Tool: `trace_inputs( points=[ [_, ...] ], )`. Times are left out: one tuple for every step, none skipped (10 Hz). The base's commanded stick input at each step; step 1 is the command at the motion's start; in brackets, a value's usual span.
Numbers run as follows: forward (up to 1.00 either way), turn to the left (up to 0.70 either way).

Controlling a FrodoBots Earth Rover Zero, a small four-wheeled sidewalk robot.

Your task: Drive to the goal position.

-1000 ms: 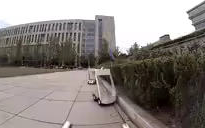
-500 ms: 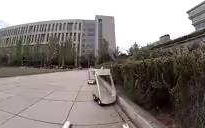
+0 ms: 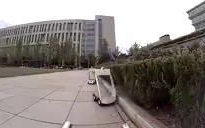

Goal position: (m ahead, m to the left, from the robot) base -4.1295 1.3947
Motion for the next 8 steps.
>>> trace_inputs(
  points=[
    [0.06,0.0],
    [0.06,0.0],
    [0.06,0.0],
    [0.06,0.0],
    [0.06,0.0],
    [0.06,0.0],
    [0.06,0.0],
    [0.06,0.0]
  ],
)
